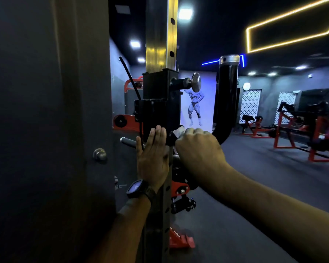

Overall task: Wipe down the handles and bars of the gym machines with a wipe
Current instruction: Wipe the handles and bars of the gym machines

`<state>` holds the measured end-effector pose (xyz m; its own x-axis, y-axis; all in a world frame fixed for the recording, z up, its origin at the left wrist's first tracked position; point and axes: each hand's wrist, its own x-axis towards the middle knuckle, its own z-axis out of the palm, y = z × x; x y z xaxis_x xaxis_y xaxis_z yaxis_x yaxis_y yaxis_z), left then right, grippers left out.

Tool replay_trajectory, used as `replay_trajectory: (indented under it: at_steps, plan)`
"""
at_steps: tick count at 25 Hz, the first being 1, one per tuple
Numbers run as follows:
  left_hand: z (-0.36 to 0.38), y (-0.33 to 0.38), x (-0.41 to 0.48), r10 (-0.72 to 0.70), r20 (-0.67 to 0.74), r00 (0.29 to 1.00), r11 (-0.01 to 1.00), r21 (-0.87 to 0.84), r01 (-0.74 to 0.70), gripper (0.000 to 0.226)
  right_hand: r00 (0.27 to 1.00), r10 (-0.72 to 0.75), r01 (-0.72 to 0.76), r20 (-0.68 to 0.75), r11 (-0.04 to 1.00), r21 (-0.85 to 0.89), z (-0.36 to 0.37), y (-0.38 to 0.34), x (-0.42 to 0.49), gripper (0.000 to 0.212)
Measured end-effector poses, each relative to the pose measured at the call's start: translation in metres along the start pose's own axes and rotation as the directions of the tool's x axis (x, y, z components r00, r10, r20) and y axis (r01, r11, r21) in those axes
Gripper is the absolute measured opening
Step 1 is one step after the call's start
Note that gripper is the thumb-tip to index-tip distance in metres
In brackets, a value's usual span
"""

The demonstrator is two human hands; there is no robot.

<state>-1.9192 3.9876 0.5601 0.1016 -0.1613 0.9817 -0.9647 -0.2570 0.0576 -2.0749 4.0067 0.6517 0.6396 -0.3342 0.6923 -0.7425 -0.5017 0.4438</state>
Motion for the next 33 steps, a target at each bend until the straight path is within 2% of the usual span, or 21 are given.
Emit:
replay_trajectory:
  at_steps: [3, 5, 8, 11, 13, 15, 18, 21, 23, 26, 28, 33]
  plan:
    - [0.003, -0.001, 0.000, -0.026, -0.011, 1.000, 0.999, -0.037, 0.026, 0.066, 0.995, -0.099, 0.098, 0.033, 0.995, 0.031, 0.004, -0.009, 0.008, 0.025]
    - [0.000, 0.000, -0.003, -0.023, 0.008, 1.000, 0.999, -0.028, 0.023, 0.068, 0.988, -0.150, 0.151, 0.024, 0.986, -0.070, 0.013, -0.014, 0.005, 0.024]
    - [-0.002, 0.002, 0.001, -0.030, 0.011, 0.999, 0.999, 0.034, 0.029, 0.056, 0.953, -0.302, 0.299, 0.000, 0.943, -0.145, 0.012, 0.016, -0.013, 0.024]
    - [0.000, 0.005, 0.000, -0.027, -0.010, 1.000, 1.000, 0.013, 0.028, 0.055, 0.850, -0.520, 0.480, -0.079, 0.829, -0.288, -0.009, 0.073, -0.018, 0.038]
    - [0.000, 0.005, 0.000, -0.033, -0.028, 0.999, 0.999, 0.019, 0.033, 0.055, 0.766, -0.620, 0.516, -0.170, 0.751, -0.412, -0.020, 0.102, -0.005, 0.027]
    - [0.001, 0.004, 0.000, -0.028, -0.028, 0.999, 1.000, 0.013, 0.028, 0.054, 0.698, -0.688, 0.547, -0.197, 0.690, -0.474, -0.021, 0.124, 0.005, 0.022]
    - [-0.001, 0.005, 0.000, -0.034, -0.023, 0.999, 0.999, 0.007, 0.034, 0.053, 0.644, -0.723, 0.536, -0.251, 0.660, -0.526, -0.016, 0.131, 0.015, 0.017]
    - [-0.002, 0.005, 0.000, -0.033, -0.024, 0.999, 0.999, -0.003, 0.033, 0.053, 0.613, -0.769, 0.588, -0.179, 0.596, -0.546, -0.015, 0.133, 0.020, 0.021]
    - [-0.002, 0.004, 0.000, -0.039, -0.016, 0.999, 0.999, 0.002, 0.039, 0.054, 0.617, -0.770, 0.601, -0.166, 0.596, -0.532, -0.026, 0.141, 0.029, 0.023]
    - [0.000, 0.003, 0.001, -0.046, -0.008, 0.999, 0.999, -0.019, 0.046, 0.054, 0.646, -0.741, 0.534, -0.183, 0.610, -0.586, -0.037, 0.147, 0.044, 0.024]
    - [0.000, 0.004, 0.001, -0.037, -0.011, 0.999, 0.999, -0.015, 0.037, 0.054, 0.655, -0.743, 0.527, -0.137, 0.579, -0.622, -0.043, 0.148, 0.048, 0.026]
    - [-0.001, 0.002, 0.000, -0.037, 0.005, 0.999, 0.999, -0.018, 0.037, 0.054, 0.765, -0.642, 0.530, 0.045, 0.588, -0.611, -0.053, 0.128, 0.042, 0.037]
